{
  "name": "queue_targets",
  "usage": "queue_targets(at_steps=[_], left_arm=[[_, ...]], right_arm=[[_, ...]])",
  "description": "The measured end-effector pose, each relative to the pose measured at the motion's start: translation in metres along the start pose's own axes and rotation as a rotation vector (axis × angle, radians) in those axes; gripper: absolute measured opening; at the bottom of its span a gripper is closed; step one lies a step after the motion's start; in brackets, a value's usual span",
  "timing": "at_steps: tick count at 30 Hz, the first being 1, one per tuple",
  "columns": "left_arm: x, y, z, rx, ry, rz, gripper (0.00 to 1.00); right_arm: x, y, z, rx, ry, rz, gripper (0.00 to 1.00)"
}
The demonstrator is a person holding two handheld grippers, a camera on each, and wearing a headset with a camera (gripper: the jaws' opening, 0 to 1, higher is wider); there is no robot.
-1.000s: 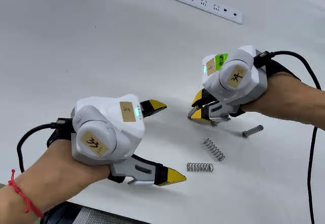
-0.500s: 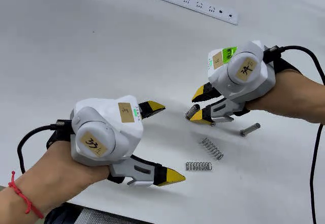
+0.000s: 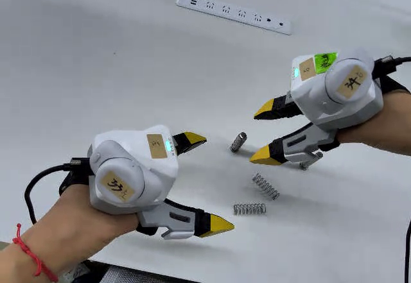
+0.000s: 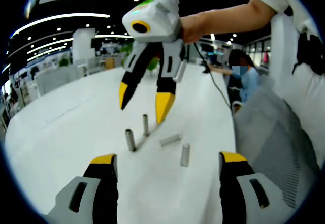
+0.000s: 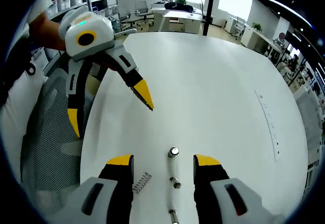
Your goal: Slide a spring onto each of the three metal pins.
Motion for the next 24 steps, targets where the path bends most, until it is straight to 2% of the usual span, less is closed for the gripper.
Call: queue_targets(at_steps=[8,10,15,24], left_arm=[[0.004,-0.005,0.002,-0.015,-0.008,-0.025,0.82],[0.005,-0.007,0.003,-0.030,-0.005,-0.036,0.82],[0.006,-0.011,0.004,-0.044,-0.008,-0.048,0.81],[-0.001,-0.016,0.013,-0.073,0.015,-0.079,0.81]], right_arm=[[0.031,0.004,-0.004,-0.051,0.074,0.089,0.56],[0.038,0.012,-0.002,-0.071,0.100,0.112,0.58],[0.061,0.016,-0.018,-0.111,0.134,0.184,0.64],[0.092,0.038,-0.046,-0.189,0.186,0.274,0.74]])
Point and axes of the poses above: the centre of the closed fingertips' face, and the gripper's own axes: x roughly backward along the fingers, z roughly to its right, y roughly out of its underside, the point moved 2 cm from there along x, roughly backward along the fingers, and after that the axes turned 6 degrees about z, right-handed, at the moved point
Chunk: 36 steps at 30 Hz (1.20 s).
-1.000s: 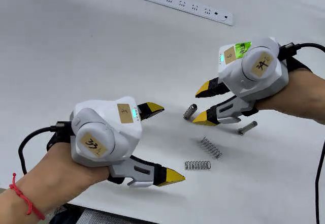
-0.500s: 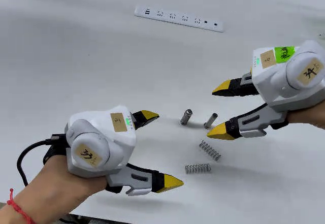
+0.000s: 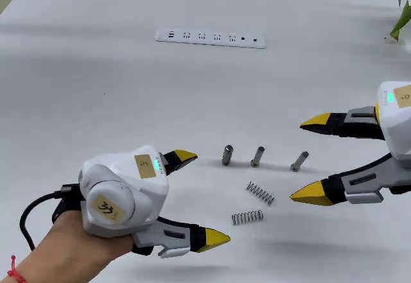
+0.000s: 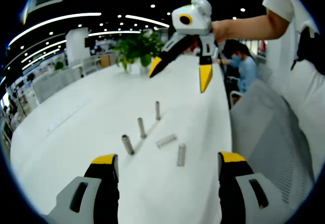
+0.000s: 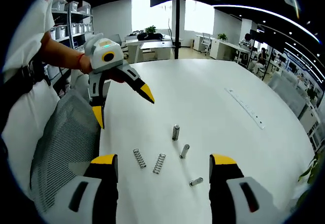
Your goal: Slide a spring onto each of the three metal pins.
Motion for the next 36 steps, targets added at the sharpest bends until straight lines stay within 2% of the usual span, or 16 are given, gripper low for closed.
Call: queue_targets(at_steps=[10,16,22,25,29,36], left_arm=[[-0.006,-0.001,0.003,-0.021,0.024,-0.029,0.79],[-0.012,0.002,0.006,-0.039,0.039,-0.057,0.75],[-0.022,0.009,0.008,-0.050,0.053,-0.106,0.66],[-0.026,0.014,0.009,-0.058,0.064,-0.140,0.58],[-0.033,0.019,0.011,-0.049,0.078,-0.161,0.49],[-0.052,0.033,0.019,-0.048,0.121,-0.230,0.35]], right_arm=[[0.032,0.027,-0.003,-0.075,0.057,0.053,0.81],[0.041,0.042,-0.003,-0.103,0.075,0.069,0.84],[0.048,0.050,-0.004,-0.126,0.098,0.094,0.84],[0.051,0.055,-0.005,-0.136,0.105,0.100,0.84],[0.054,0.061,-0.005,-0.147,0.113,0.104,0.85],[0.056,0.067,-0.005,-0.167,0.131,0.123,0.84]])
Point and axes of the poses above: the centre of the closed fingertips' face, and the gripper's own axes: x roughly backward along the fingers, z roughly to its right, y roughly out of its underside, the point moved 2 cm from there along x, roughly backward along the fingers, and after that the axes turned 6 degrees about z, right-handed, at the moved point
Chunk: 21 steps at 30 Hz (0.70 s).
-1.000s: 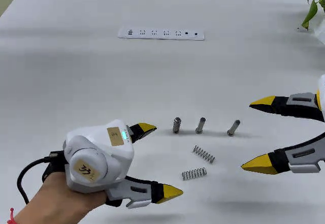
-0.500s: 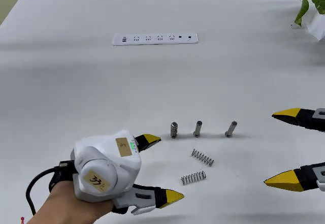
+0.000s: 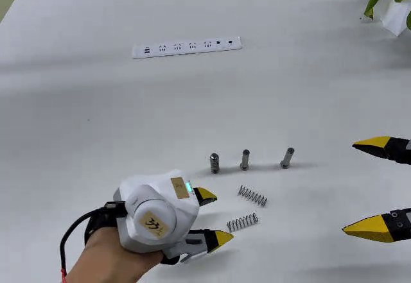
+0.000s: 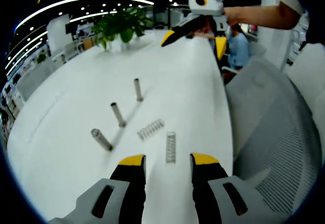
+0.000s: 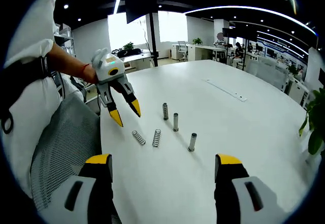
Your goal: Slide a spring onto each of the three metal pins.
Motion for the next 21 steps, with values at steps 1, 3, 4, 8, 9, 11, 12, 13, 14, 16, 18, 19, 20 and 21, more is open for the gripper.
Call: queue_targets(at_steps=[1,3,4,8,9,11,12,13,14,16,18,19,20,21], left_arm=[[-0.003,0.001,0.001,-0.010,0.005,-0.011,0.34],[-0.007,0.002,0.002,-0.004,0.009,-0.018,0.31],[-0.010,0.004,0.002,0.000,0.011,-0.027,0.30],[-0.018,0.012,0.003,-0.004,0.026,-0.067,0.25],[-0.020,0.015,0.003,-0.009,0.029,-0.087,0.25],[-0.023,0.017,0.004,-0.017,0.037,-0.098,0.24],[-0.024,0.018,0.004,-0.018,0.037,-0.103,0.23],[-0.025,0.020,0.003,-0.020,0.038,-0.115,0.22],[-0.026,0.021,0.002,-0.021,0.039,-0.120,0.21],[-0.028,0.021,0.001,-0.029,0.037,-0.127,0.20],[-0.030,0.020,0.001,-0.038,0.039,-0.134,0.19],[-0.030,0.020,0.002,-0.042,0.041,-0.134,0.18],[-0.031,0.020,0.002,-0.045,0.043,-0.136,0.18],[-0.033,0.021,0.003,-0.053,0.047,-0.144,0.17]], right_arm=[[0.000,0.001,0.000,-0.003,0.002,0.002,0.84],[0.001,0.002,0.000,-0.007,0.004,0.004,0.84],[0.002,0.003,-0.001,-0.011,0.006,0.004,0.84],[0.003,0.007,-0.001,-0.021,0.015,0.008,0.84],[0.004,0.007,-0.001,-0.022,0.017,0.010,0.84],[0.004,0.009,0.000,-0.025,0.021,0.006,0.83],[0.004,0.010,0.000,-0.025,0.022,0.007,0.83],[0.004,0.010,-0.001,-0.031,0.023,0.012,0.83],[0.004,0.010,-0.001,-0.032,0.024,0.014,0.83],[0.005,0.011,-0.001,-0.032,0.026,0.011,0.83],[0.005,0.011,0.000,-0.037,0.030,0.013,0.83],[0.006,0.011,0.001,-0.038,0.032,0.015,0.83],[0.006,0.011,0.001,-0.037,0.034,0.016,0.83],[0.006,0.012,0.002,-0.038,0.037,0.017,0.83]])
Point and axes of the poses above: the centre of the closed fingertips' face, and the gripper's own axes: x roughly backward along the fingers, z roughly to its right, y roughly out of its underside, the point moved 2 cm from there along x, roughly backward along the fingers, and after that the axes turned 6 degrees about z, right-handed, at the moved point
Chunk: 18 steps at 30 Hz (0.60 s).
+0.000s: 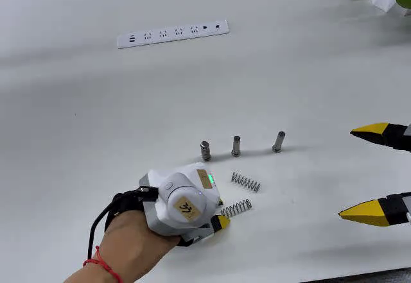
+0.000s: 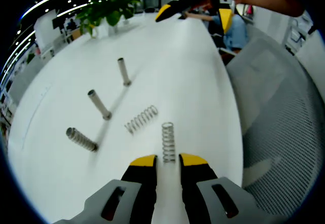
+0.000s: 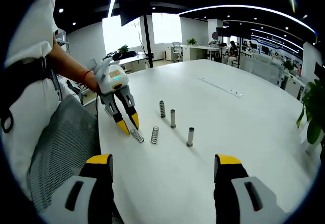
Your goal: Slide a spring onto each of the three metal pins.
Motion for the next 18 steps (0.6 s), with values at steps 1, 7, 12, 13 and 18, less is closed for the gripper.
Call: queue_targets(at_steps=[1,7,12,13,18], left_arm=[[-0.0009,0.0007,0.0008,-0.010,0.004,-0.005,0.17],[-0.0025,0.0036,-0.0005,-0.021,0.000,-0.016,0.12],[-0.0030,0.0034,-0.0014,-0.030,0.003,-0.013,0.11],[-0.0032,0.0034,-0.0016,-0.030,0.003,-0.012,0.11],[-0.0033,0.0033,-0.0024,-0.015,0.004,0.000,0.11]], right_arm=[[0.0002,0.0001,0.0004,-0.002,0.002,0.001,0.83],[0.0010,0.0001,0.0020,-0.008,0.011,0.002,0.83],[-0.0001,0.0021,0.0025,-0.013,0.012,-0.004,0.82],[-0.0004,0.0019,0.0027,-0.012,0.012,-0.004,0.82],[-0.0024,0.0005,0.0029,-0.009,0.010,-0.006,0.82]])
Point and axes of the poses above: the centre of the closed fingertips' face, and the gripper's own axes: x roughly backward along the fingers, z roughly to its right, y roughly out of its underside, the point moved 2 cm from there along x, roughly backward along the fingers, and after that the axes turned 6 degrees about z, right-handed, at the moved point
